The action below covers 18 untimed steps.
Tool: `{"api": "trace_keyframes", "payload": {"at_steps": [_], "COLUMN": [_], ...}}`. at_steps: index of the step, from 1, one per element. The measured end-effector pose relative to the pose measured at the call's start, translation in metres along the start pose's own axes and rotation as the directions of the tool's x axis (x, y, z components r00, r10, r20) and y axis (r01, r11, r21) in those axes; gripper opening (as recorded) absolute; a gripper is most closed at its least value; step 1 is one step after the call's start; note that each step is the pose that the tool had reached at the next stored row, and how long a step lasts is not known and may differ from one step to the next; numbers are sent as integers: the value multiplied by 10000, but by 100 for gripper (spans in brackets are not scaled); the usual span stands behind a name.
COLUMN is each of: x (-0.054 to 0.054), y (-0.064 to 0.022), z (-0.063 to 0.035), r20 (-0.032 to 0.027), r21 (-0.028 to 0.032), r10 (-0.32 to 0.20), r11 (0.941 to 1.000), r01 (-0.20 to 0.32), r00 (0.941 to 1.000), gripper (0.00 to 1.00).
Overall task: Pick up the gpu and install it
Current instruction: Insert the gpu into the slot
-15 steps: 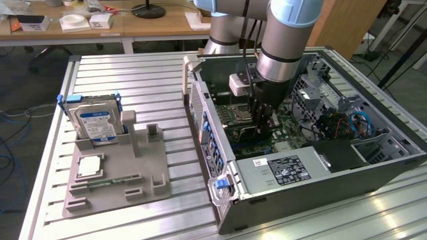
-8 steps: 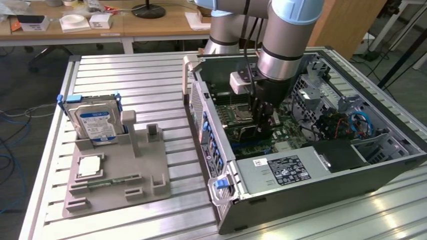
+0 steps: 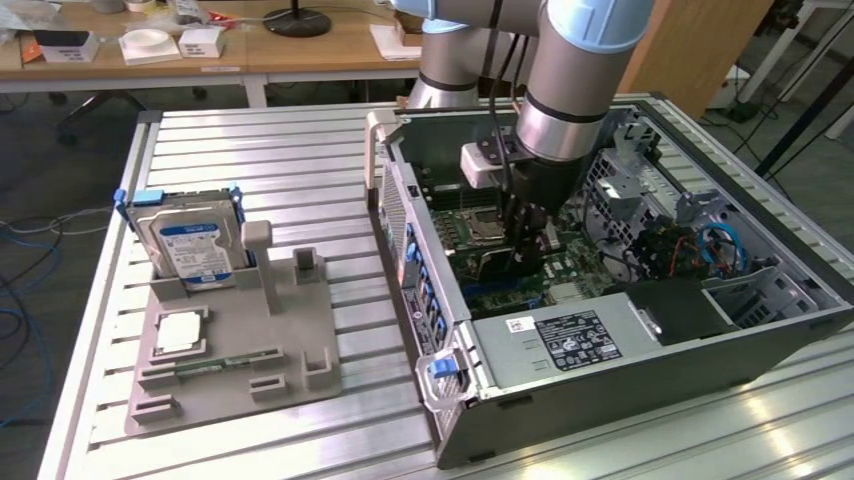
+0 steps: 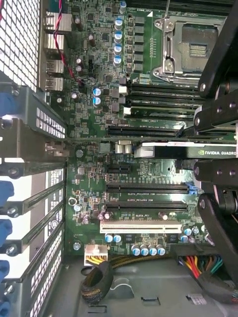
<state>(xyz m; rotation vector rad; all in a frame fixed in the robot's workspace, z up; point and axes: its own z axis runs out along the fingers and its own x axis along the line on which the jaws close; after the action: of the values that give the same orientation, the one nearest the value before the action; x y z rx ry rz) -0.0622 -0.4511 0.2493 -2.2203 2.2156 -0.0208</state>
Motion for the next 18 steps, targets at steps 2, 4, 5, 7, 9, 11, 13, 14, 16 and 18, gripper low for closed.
{"api": "trace_keyframes", "payload": {"at_steps": [2, 4, 5, 7, 9, 11, 13, 14, 16, 18], "x": [1, 3, 4, 6, 7, 8, 9, 9, 10, 13], "y": [0, 4, 8, 16, 18, 20, 21, 21, 20, 20], "z": [3, 7, 8, 10, 14, 25, 39, 46, 49, 49], "r20": [-1, -1, -1, -2, -2, -8, -11, -10, -15, -15], "r21": [1, 1, 1, 1, 0, -3, -5, -5, -7, -7], "r10": [2, 3, 5, 7, 7, 9, 10, 10, 12, 21], "r11": [10000, 10000, 10000, 10000, 10000, 10000, 10000, 10000, 10000, 10000], "r01": [-2, -3, -5, -7, -7, -9, -10, -10, -12, -21], "r00": [10000, 10000, 10000, 10000, 10000, 10000, 10000, 10000, 10000, 10000], "gripper": [26, 26, 26, 26, 26, 26, 26, 26, 26, 26]}}
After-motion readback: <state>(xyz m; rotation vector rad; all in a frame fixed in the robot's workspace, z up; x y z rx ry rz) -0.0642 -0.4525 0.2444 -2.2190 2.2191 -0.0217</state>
